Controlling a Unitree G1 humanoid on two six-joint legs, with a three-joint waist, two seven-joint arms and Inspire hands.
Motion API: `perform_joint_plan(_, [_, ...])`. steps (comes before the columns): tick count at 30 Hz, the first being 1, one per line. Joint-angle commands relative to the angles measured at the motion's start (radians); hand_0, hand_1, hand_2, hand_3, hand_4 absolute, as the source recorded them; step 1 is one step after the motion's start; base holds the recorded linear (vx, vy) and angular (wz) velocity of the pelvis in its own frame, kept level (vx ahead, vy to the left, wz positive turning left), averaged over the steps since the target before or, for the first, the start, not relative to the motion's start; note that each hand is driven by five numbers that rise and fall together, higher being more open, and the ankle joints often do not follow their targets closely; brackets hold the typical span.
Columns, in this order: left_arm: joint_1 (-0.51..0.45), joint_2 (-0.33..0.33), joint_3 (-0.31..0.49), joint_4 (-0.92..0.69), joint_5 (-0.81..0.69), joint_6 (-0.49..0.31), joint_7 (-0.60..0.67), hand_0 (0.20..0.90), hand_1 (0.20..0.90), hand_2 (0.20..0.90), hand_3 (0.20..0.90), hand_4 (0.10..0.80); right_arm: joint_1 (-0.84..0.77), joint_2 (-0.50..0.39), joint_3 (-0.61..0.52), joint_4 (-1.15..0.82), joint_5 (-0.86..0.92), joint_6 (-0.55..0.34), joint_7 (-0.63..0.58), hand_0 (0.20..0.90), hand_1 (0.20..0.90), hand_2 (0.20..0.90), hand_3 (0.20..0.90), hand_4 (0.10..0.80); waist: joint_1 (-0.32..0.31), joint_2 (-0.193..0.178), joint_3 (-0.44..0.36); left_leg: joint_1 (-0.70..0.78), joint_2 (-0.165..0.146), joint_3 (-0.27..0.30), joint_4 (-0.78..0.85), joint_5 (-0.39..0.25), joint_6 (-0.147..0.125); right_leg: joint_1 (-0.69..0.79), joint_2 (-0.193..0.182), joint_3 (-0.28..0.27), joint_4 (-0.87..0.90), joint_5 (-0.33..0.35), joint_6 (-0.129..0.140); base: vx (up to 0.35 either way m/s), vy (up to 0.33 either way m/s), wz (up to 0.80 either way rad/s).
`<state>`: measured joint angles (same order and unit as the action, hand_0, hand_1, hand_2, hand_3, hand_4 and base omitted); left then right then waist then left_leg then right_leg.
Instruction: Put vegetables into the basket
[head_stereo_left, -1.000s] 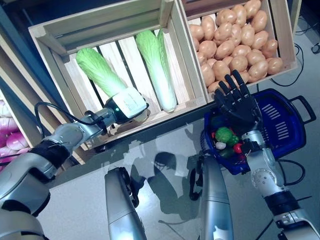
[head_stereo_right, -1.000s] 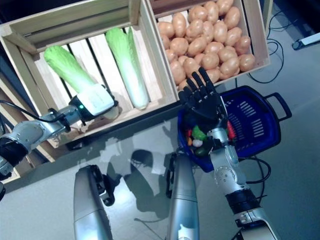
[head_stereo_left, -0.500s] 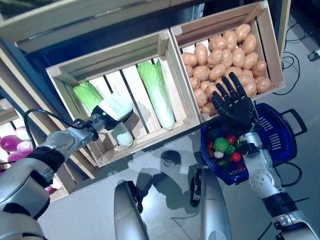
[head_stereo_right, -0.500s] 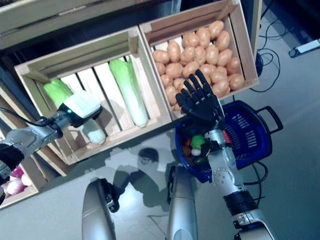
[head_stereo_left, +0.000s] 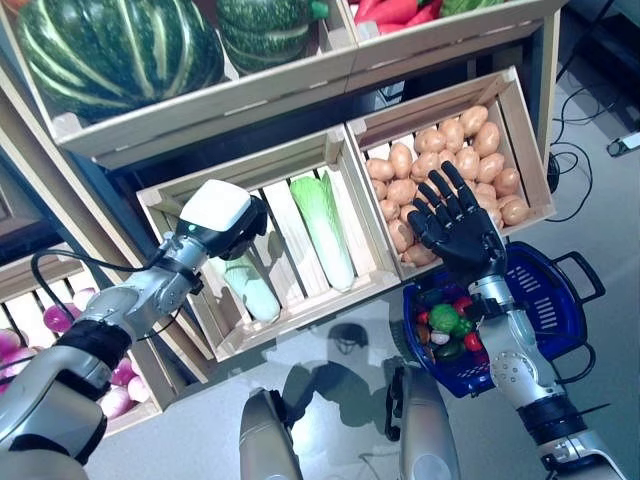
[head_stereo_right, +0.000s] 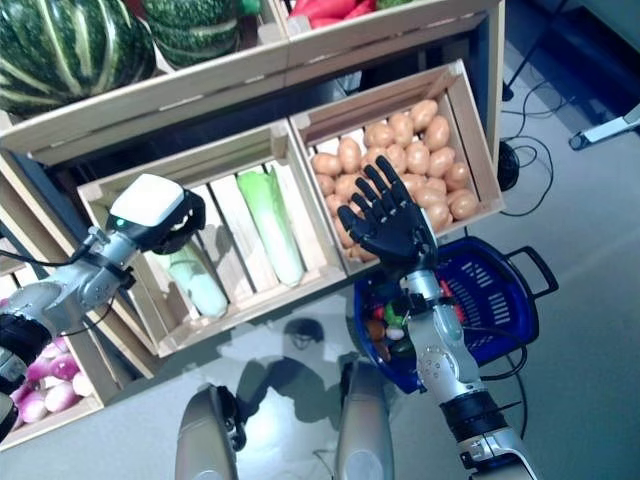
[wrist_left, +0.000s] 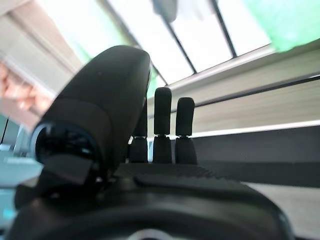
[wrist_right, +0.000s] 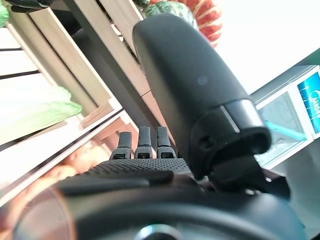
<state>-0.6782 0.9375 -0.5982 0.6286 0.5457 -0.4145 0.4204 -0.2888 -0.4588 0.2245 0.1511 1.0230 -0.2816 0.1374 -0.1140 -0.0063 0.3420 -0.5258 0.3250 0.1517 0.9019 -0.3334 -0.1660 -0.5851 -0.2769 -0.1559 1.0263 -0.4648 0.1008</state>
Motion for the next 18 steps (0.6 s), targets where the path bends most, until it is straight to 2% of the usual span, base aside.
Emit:
perform_joint_plan(1, [0.012, -0.019, 0.101, -0.054, -0.01, -0.009, 0.033, 0.3, 0.3, 0.3, 0.3, 0.4, -0.001, 0.04, -0.045, -0.061, -0.057, -0.057, 0.073, 0.9, 0.9, 0.9, 0.9, 0.8, 0.024, 0.01, -0.125, 0.031, -0.04, 0.04, -0.128, 0.06, 0.101, 0.056, -0.062, -0.017, -0.151, 0.185, 0.026, 0.103, 0.022, -0.03])
perform_joint_plan(3, [0.014, -0.011, 0.092, -0.051, 0.034, 0.01, 0.012, 0.3, 0.3, 0.3, 0.3, 0.4, 0.002, 0.037, -0.045, -0.059, -0.053, -0.045, 0.071, 0.9, 0.9, 0.9, 0.9, 0.8, 0.024, 0.007, -0.128, 0.046, -0.043, 0.043, -0.134, 0.057, 0.101, 0.073, -0.063, -0.023, -0.162, 0.185, 0.028, 0.082, 0.029, -0.07])
perform_joint_plan(5, [0.016, 0.004, 0.074, -0.058, 0.092, 0.034, -0.018, 0.9, 0.9, 0.9, 0.9, 0.8, 0.009, 0.032, -0.048, -0.06, -0.05, -0.037, 0.07, 0.9, 0.9, 0.9, 0.9, 0.8, 0.022, 0.006, -0.124, 0.047, -0.043, 0.044, -0.133, 0.055, 0.099, 0.076, -0.064, -0.022, -0.167, 0.187, 0.032, 0.044, 0.035, -0.08])
perform_joint_plan(7, [0.007, 0.018, 0.039, -0.055, 0.153, 0.06, -0.054, 0.9, 0.9, 0.9, 0.9, 0.8, 0.008, 0.022, -0.049, -0.064, -0.042, -0.03, 0.066, 0.9, 0.9, 0.9, 0.9, 0.8, 0.017, 0.005, -0.115, 0.039, -0.04, 0.044, -0.123, 0.052, 0.098, 0.071, -0.066, -0.021, -0.164, 0.188, 0.034, 0.013, 0.044, -0.01])
perform_joint_plan(10, [-0.049, 0.065, -0.076, -0.039, 0.204, 0.117, -0.112, 0.9, 0.9, 0.9, 0.9, 0.8, -0.01, -0.011, -0.037, -0.068, -0.012, -0.011, 0.053, 0.9, 0.9, 0.9, 0.9, 0.8, 0.003, 0.001, -0.09, 0.012, -0.033, 0.041, -0.1, 0.05, 0.092, 0.048, -0.068, -0.016, -0.152, 0.193, 0.039, -0.008, 0.051, -0.01])
perform_joint_plan(16, [-0.152, 0.108, -0.216, -0.019, 0.261, 0.146, -0.18, 0.9, 0.9, 0.9, 0.9, 0.8, -0.053, -0.074, -0.009, -0.075, 0.021, -0.021, 0.032, 0.9, 0.9, 0.9, 0.9, 0.8, -0.008, -0.008, -0.045, -0.064, -0.017, 0.027, -0.045, 0.051, 0.077, -0.012, -0.071, -0.012, -0.117, 0.194, 0.039, -0.053, 0.015, 0.01])
perform_joint_plan(18, [-0.172, 0.115, -0.24, -0.01, 0.281, 0.15, -0.187, 0.9, 0.9, 0.9, 0.9, 0.8, -0.062, -0.086, -0.004, -0.077, 0.027, -0.025, 0.025, 0.9, 0.9, 0.9, 0.9, 0.8, -0.01, -0.01, -0.036, -0.082, -0.015, 0.021, -0.032, 0.051, 0.072, -0.027, -0.072, -0.011, -0.108, 0.194, 0.039, -0.044, -0.015, 0.06])
